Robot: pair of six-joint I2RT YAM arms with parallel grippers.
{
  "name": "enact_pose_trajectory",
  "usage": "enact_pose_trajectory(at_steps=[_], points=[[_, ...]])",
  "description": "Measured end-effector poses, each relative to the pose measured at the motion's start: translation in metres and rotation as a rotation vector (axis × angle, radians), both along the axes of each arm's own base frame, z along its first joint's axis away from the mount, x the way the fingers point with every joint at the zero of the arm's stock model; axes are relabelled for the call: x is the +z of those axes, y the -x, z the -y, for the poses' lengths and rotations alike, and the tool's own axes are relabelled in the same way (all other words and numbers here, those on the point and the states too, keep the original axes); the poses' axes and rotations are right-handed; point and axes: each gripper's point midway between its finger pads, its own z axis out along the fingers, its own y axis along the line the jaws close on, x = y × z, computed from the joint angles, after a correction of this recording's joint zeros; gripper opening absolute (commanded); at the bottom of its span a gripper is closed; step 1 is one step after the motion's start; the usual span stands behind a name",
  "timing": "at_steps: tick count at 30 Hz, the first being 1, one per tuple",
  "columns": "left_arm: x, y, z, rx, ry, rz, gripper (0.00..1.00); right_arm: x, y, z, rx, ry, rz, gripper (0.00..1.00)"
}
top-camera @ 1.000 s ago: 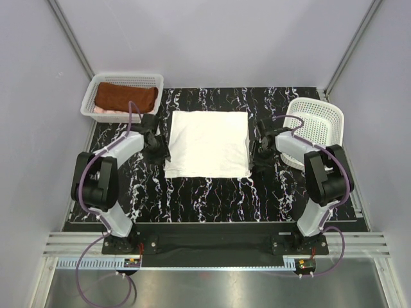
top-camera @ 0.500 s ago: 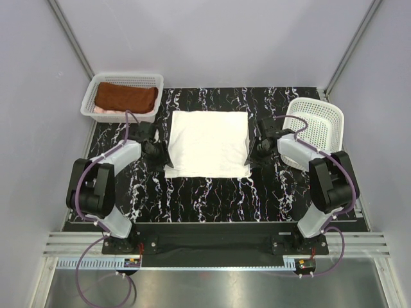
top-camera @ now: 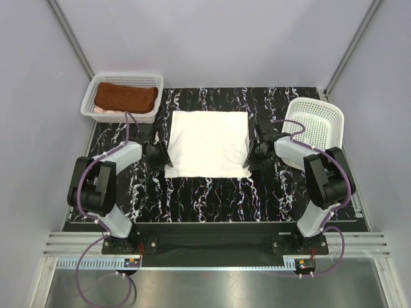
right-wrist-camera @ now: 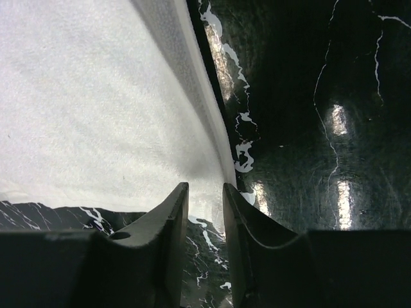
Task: Fold and stack the towels
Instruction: Fold the towel
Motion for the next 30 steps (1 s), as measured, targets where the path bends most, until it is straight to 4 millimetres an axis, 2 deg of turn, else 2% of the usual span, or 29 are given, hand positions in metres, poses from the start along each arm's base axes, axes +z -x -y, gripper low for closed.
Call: enact_pose_trajectory(at_steps=[5, 7, 12, 21, 30], points=[[-0.002, 0.0, -0.001, 0.014, -0.002, -0.002, 0.47, -0.002, 0.001, 0.0, -0.007, -0.001, -0.006, 0.34], [-0.002, -0.001, -0.001, 0.017, -0.005, 0.001, 0.47, -0.002, 0.001, -0.001, -0.012, -0.002, -0.008, 0.38], [-0.003, -0.002, -0.003, 0.025, -0.01, 0.003, 0.48, -0.004, 0.003, -0.001, -0.016, 0.005, -0.013, 0.39], [0.0, -0.007, -0.017, 0.071, -0.001, 0.013, 0.47, -0.006, 0.011, 0.003, -0.022, 0.034, -0.041, 0.44], [-0.007, 0.0, -0.013, 0.062, 0.027, 0.001, 0.43, -0.007, 0.019, -0.005, -0.02, 0.034, -0.055, 0.43]])
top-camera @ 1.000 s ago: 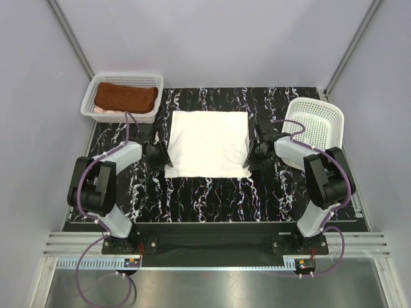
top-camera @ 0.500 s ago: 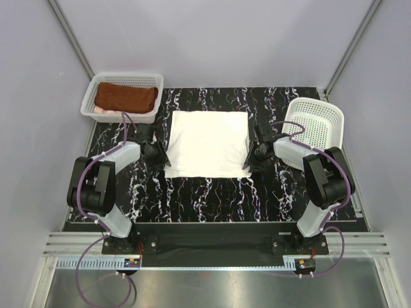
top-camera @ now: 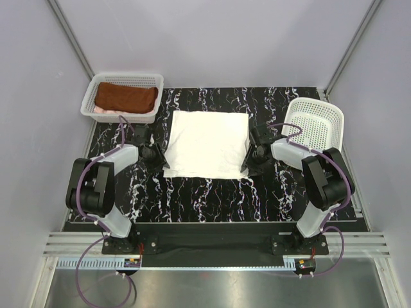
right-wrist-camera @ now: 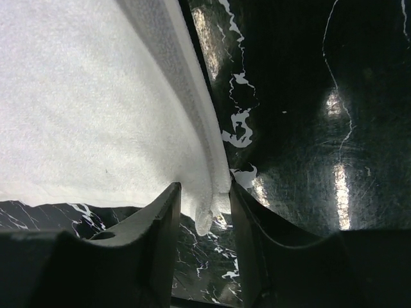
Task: Fold and stack the towels
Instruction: Fold the towel
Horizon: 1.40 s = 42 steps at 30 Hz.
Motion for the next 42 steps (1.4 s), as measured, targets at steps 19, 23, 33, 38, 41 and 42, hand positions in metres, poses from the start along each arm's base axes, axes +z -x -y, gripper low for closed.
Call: enact_pose_trajectory(at_steps=[19, 23, 33, 38, 41, 42], points=[[-0.0019, -0.0008, 0.0012, 0.005, 0.007, -0.001, 0.0, -0.0019, 0.0035, -0.0021, -0.01, -0.002, -0.008, 0.38], [-0.002, 0.0002, 0.0009, 0.005, 0.006, -0.006, 0.0, -0.0004, 0.0034, -0.0023, -0.011, -0.004, -0.005, 0.29], [0.0033, -0.0023, -0.0034, 0.009, -0.022, -0.009, 0.37, 0.0029, 0.0031, -0.0039, -0.006, -0.007, 0.005, 0.0], [0.0053, -0.0014, -0.0074, 0.013, -0.043, -0.005, 0.47, 0.0025, 0.0028, -0.003, -0.007, -0.001, 0.007, 0.0], [0.0062, -0.0022, -0.007, 0.006, -0.042, 0.001, 0.47, 0.0019, 0.0018, -0.0011, -0.009, 0.01, 0.013, 0.0], [0.006, -0.002, -0.0068, 0.003, -0.041, 0.001, 0.47, 0.0019, 0.0017, -0.001, -0.009, 0.011, 0.013, 0.0]])
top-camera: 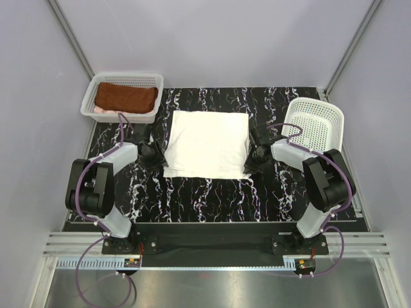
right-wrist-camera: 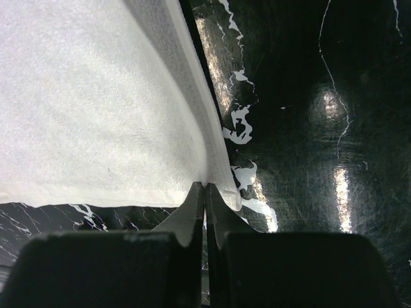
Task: Fold and stack the towels
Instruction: Fold the towel
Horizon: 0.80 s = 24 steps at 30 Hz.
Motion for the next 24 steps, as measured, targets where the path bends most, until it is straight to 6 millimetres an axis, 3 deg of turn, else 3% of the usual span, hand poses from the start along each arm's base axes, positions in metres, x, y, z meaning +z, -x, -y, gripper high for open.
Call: enact_pose_trajectory(at_steps=[7, 15, 24], points=[[-0.004, -0.003, 0.001, -0.014, 0.001, 0.008, 0.39, 0.0, 0.0, 0.0, 0.001, 0.0, 0.001, 0.0], [-0.009, -0.005, 0.003, -0.013, 0.008, -0.002, 0.38, 0.0, -0.001, -0.001, 0.003, -0.002, 0.006, 0.0], [-0.011, -0.009, 0.002, 0.003, 0.002, -0.011, 0.08, -0.001, -0.001, -0.001, 0.008, -0.002, 0.012, 0.0]])
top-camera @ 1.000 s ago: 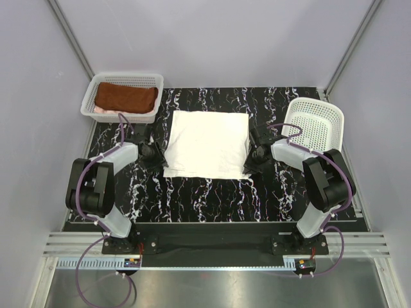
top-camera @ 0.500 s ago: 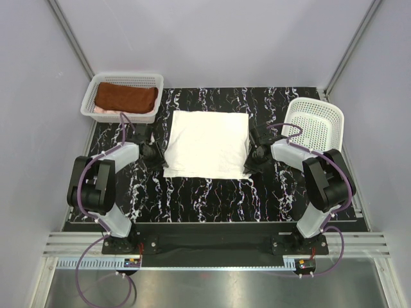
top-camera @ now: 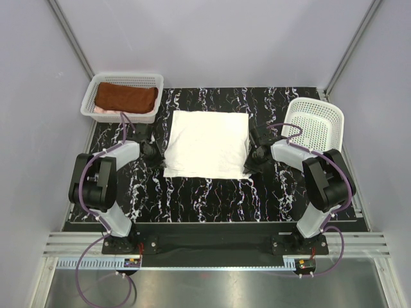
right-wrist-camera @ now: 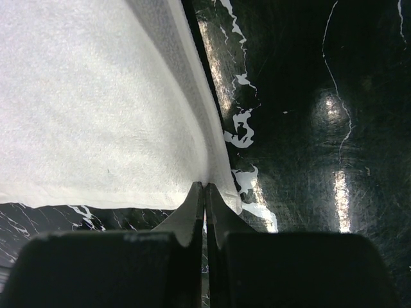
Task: Fold and stack the towels
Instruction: Fold the towel
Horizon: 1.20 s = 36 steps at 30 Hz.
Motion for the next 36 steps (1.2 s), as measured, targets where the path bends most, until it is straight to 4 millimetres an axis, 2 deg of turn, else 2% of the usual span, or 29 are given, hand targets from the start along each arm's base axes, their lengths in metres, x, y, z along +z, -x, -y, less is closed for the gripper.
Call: enact_pose_trajectory(at_steps=[2, 9, 15, 18, 22, 24, 26, 31, 33, 36], points=[[0.001, -0.001, 0.0, 0.002, 0.0, 0.0, 0.0, -0.001, 0.001, 0.0, 0.0, 0.0, -0.001, 0.0], [0.004, 0.0, -0.002, 0.006, -0.017, -0.017, 0.0, -0.001, 0.0, 0.0, 0.001, 0.0, 0.0, 0.0], [0.015, -0.004, -0.002, 0.001, -0.029, -0.021, 0.0, 0.002, -0.001, 0.0, 0.01, 0.003, 0.002, 0.0], [0.024, -0.006, 0.001, -0.006, -0.028, -0.014, 0.0, 0.013, -0.008, -0.002, 0.02, 0.008, 0.014, 0.0], [0.049, -0.003, 0.012, -0.029, 0.002, 0.047, 0.0, 0.038, -0.025, -0.008, 0.038, -0.008, 0.084, 0.0], [0.057, 0.004, 0.018, -0.042, 0.018, 0.087, 0.0, 0.043, -0.021, -0.005, 0.039, -0.01, 0.105, 0.0], [0.055, 0.02, 0.022, -0.057, 0.025, 0.102, 0.0, 0.04, -0.011, 0.001, 0.038, 0.0, 0.114, 0.0], [0.017, 0.058, 0.019, -0.063, 0.011, -0.011, 0.0, 0.012, 0.014, 0.013, 0.052, 0.037, 0.048, 0.0], [0.014, 0.061, 0.017, -0.06, 0.0, -0.029, 0.0, 0.01, 0.015, 0.014, 0.056, 0.043, 0.045, 0.0], [0.025, 0.053, 0.013, -0.056, -0.029, -0.012, 0.0, 0.018, 0.008, 0.015, 0.064, 0.06, 0.065, 0.0]])
